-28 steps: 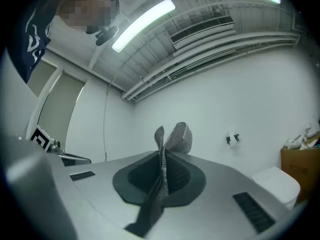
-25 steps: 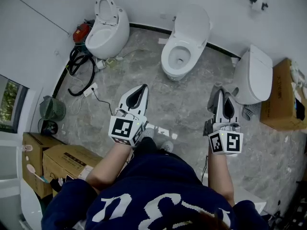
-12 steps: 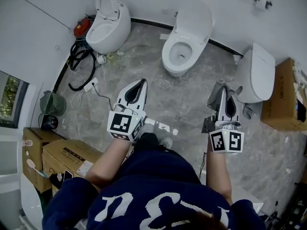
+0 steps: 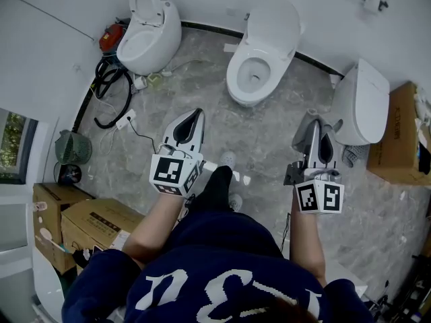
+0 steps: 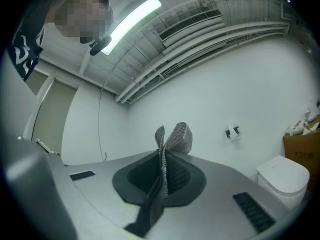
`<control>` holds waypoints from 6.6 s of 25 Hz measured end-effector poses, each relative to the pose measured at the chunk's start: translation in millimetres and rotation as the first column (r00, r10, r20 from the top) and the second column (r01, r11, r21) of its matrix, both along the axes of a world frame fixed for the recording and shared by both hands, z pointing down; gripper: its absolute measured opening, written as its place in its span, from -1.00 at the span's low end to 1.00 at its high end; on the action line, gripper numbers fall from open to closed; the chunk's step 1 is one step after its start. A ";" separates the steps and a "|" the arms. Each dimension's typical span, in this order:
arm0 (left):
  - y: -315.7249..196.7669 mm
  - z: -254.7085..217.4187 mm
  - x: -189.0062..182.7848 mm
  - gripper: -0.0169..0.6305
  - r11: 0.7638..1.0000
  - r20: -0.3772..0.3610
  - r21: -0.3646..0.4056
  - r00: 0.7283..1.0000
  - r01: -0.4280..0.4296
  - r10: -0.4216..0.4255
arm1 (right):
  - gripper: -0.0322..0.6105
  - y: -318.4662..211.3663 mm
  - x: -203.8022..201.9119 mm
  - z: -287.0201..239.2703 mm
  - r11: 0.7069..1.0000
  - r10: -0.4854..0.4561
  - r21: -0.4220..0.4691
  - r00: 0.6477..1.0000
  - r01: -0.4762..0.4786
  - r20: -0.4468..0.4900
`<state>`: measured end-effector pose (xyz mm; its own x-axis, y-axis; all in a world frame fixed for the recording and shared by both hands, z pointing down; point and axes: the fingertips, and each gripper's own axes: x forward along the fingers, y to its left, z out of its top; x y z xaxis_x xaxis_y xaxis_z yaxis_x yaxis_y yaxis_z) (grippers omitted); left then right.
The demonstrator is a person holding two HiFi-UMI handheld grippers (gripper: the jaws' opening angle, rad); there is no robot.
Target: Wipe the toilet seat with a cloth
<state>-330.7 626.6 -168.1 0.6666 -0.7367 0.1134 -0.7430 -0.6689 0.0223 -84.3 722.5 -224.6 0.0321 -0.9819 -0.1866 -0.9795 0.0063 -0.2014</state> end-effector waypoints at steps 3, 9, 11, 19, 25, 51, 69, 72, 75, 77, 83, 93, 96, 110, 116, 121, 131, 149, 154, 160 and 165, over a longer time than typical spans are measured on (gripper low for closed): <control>-40.5 2.2 14.1 -0.91 1.000 -0.016 -0.004 1.000 -0.006 0.005 | -0.82 -35.8 10.2 3.9 1.000 0.005 -0.011 1.000 -0.005 0.002; -136.2 -2.8 46.1 -0.91 0.999 -0.040 0.002 0.998 -0.042 0.042 | -0.82 -128.6 27.4 0.7 1.000 0.009 -0.019 1.000 -0.009 -0.012; -168.6 -4.7 55.0 -0.91 0.998 -0.041 0.004 0.997 -0.061 0.061 | -0.82 -161.4 30.9 -4.0 1.000 0.013 -0.017 1.000 -0.013 -0.015; -264.3 -8.7 84.1 -0.91 0.993 -0.044 0.015 0.992 -0.116 0.117 | -0.82 -253.2 47.3 -13.2 1.000 0.031 -0.001 0.999 -0.031 -0.008; -298.6 -0.8 88.1 -0.91 0.994 -0.048 -0.010 0.993 -0.107 0.107 | -0.82 -287.4 60.6 -9.4 0.999 0.035 -0.021 0.999 -0.035 -0.008; -555.6 32.4 262.0 -0.91 0.982 -0.028 -0.065 0.983 0.179 -0.181 | -0.82 -616.1 266.2 30.1 0.966 -0.251 -0.056 0.967 0.253 0.049; -676.4 156.6 286.0 -0.91 0.963 0.011 -0.197 0.983 0.182 -0.183 | -0.82 -716.6 280.3 150.0 0.951 -0.231 -0.187 0.968 0.246 0.098; -688.8 189.2 296.8 -0.91 0.966 0.033 -0.215 0.990 0.142 -0.138 | -0.82 -724.7 283.9 191.9 0.951 -0.188 -0.225 0.974 0.214 0.129; -695.2 223.2 307.5 -0.91 0.965 0.047 -0.234 0.993 0.120 -0.112 | -0.82 -731.7 286.9 236.9 0.943 -0.160 -0.267 0.975 0.197 0.155; -705.2 253.7 304.6 -0.91 0.961 0.048 -0.251 0.993 0.116 -0.107 | -0.82 -741.1 281.8 273.9 0.941 -0.128 -0.292 0.979 0.169 0.157; -725.6 349.5 301.3 -0.91 0.957 0.029 -0.275 0.996 0.088 -0.083 | -0.82 -759.7 275.4 403.6 0.936 0.002 -0.348 0.986 0.058 0.169; -738.7 458.1 287.4 -0.91 0.943 0.020 -0.321 0.996 0.092 -0.091 | -0.82 -780.3 257.3 561.5 0.896 0.065 -0.443 0.984 0.015 0.165; -738.0 477.1 287.7 -0.91 0.940 0.030 -0.331 0.996 0.084 -0.079 | -0.82 -783.8 259.2 588.4 0.886 0.078 -0.464 0.985 0.001 0.153; -727.3 511.2 301.5 -0.91 0.927 0.066 -0.375 0.998 0.027 -0.003 | -0.81 -803.7 267.5 678.9 0.822 0.170 -0.565 0.979 -0.077 0.113; -723.5 518.2 303.8 -0.91 0.922 0.070 -0.387 0.997 0.011 0.017 | -0.81 -829.3 264.5 686.1 0.839 0.145 -0.541 0.984 -0.065 0.107; -723.3 518.6 300.6 -0.91 0.919 0.070 -0.393 0.998 0.020 0.008 | -0.81 -848.5 226.6 673.9 0.873 0.005 -0.483 0.989 0.068 0.149; -726.9 520.3 287.5 -0.91 0.915 0.072 -0.401 0.997 0.039 -0.010 | -0.82 -829.5 258.2 702.8 0.787 0.248 -0.596 0.967 -0.163 0.063; -727.4 524.6 273.0 -0.91 0.908 0.066 -0.415 0.997 0.051 -0.025 | -0.83 -829.3 260.5 722.1 0.777 0.150 -0.603 0.983 -0.183 -0.105; -726.1 528.9 265.9 -0.91 0.904 0.074 -0.422 0.997 0.065 -0.037 | -0.84 -834.8 254.4 722.7 0.783 0.130 -0.598 0.986 -0.169 -0.108; -725.2 528.8 262.7 -0.91 0.904 0.075 -0.421 0.996 0.071 -0.044 | -0.84 -844.8 239.0 723.0 0.793 0.066 -0.596 0.991 -0.125 -0.119; -725.3 528.2 261.8 -0.91 0.905 0.072 -0.418 0.996 0.074 -0.049 | -0.84 -848.6 232.6 722.9 0.796 0.044 -0.596 0.992 -0.107 -0.120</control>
<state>-69.0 -98.8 360.1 0.6043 -0.6514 0.4587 -0.7909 -0.5601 0.2465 148.3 -126.1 498.3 0.1243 -0.8929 0.4328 -0.9861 -0.1598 -0.0464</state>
